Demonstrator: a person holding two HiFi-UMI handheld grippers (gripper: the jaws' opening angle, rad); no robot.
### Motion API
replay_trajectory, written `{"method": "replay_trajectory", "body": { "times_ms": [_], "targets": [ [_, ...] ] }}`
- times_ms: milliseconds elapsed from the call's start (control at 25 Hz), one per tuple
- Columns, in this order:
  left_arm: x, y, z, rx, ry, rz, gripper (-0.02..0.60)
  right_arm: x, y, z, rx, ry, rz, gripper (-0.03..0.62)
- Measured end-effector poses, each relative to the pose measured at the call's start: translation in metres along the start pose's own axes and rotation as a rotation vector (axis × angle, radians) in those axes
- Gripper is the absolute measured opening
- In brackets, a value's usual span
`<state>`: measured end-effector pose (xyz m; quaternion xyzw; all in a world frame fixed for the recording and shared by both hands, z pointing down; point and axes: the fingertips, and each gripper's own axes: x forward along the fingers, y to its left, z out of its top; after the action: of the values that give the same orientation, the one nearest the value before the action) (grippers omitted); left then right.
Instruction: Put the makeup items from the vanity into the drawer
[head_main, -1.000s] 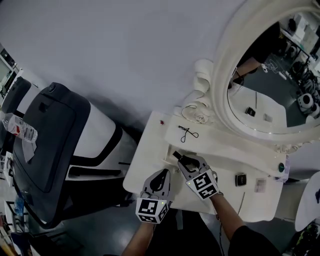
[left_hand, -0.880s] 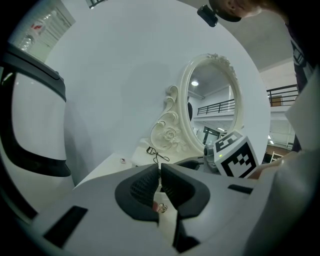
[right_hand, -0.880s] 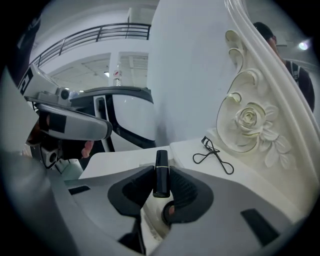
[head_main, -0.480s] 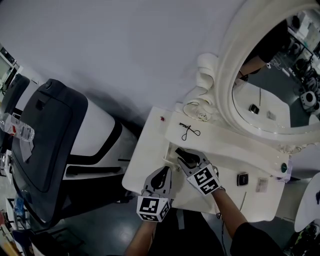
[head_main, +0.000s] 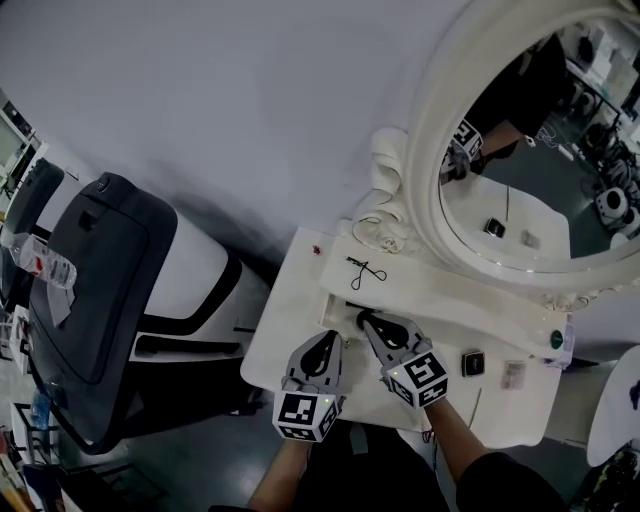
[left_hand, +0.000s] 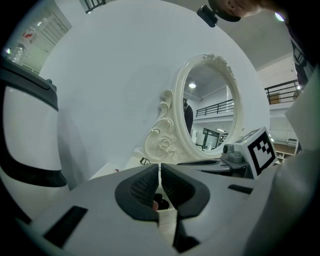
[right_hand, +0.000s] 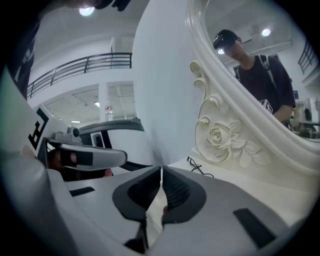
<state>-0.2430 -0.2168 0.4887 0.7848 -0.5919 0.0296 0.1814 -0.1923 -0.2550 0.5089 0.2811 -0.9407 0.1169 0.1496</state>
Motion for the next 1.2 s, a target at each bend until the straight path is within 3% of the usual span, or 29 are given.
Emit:
{"method": "replay_trajectory", "body": {
  "times_ms": [480, 1200],
  "targets": [
    [-0.013, -0.046, 0.04, 0.115, -0.07, -0.037, 0.025, -0.07, 0.01, 0.041, 0.131, -0.195, -0.045, 0.023],
    [-0.008, -0.064, 0.046, 0.168, -0.082, -0.042, 0.014, -0.084, 0.004, 0.051, 0.119, -0.233, -0.034, 0.023]
  ]
}}
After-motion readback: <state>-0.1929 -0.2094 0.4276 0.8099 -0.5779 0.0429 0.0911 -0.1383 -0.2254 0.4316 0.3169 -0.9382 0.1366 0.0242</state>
